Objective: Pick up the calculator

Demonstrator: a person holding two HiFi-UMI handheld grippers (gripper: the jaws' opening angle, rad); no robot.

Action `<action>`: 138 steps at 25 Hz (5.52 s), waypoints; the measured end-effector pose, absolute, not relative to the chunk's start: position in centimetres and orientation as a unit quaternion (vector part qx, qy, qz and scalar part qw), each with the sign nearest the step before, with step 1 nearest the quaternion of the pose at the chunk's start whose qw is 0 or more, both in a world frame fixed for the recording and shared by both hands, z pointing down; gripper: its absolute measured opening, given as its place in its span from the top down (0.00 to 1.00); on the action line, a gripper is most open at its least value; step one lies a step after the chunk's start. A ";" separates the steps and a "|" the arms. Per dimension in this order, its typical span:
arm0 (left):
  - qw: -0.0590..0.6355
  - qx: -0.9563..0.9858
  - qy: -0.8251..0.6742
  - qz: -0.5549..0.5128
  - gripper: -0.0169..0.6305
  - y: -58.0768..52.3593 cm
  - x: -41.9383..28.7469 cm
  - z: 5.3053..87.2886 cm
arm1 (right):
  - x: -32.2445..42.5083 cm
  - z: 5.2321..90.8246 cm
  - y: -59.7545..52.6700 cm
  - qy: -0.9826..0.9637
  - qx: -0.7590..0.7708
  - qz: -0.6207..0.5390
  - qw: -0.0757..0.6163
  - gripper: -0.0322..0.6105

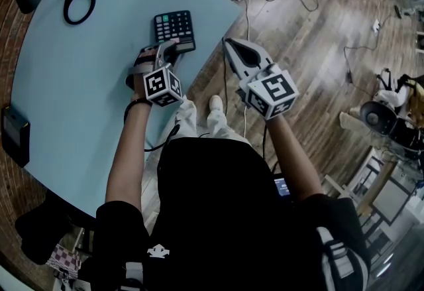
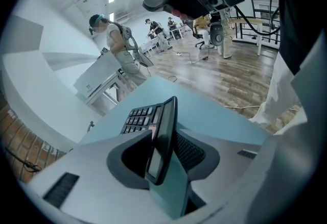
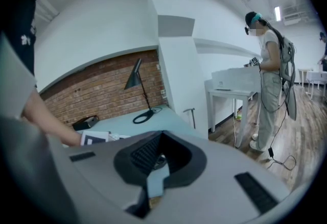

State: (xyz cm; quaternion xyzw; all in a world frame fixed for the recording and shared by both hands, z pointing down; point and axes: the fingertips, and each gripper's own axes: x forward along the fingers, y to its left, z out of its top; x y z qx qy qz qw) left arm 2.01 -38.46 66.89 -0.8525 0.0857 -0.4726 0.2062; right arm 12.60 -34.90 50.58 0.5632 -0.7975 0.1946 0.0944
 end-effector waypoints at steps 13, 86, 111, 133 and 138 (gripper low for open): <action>0.215 -0.860 0.124 -0.446 0.85 -39.3 2.8 63.3 | 12.3 49.9 -35.0 -0.808 0.552 0.188 0.085 0.94; -0.011 -0.866 0.496 -0.065 0.89 -27.8 -3.3 39.2 | 6.6 37.9 -29.0 -0.915 0.400 0.055 0.011 0.94; 0.012 -0.849 0.528 -0.032 0.89 -22.9 -8.4 36.0 | 0.5 36.4 -24.8 -0.929 0.367 0.036 0.007 0.94; 0.021 -0.859 0.512 -0.015 0.89 -13.9 -14.4 33.6 | -5.9 34.8 -15.6 -0.921 0.388 0.023 0.009 0.94; 0.018 -0.860 0.509 -0.013 0.89 -11.6 -15.0 33.9 | -6.5 34.8 -12.8 -0.920 0.392 0.023 0.006 0.94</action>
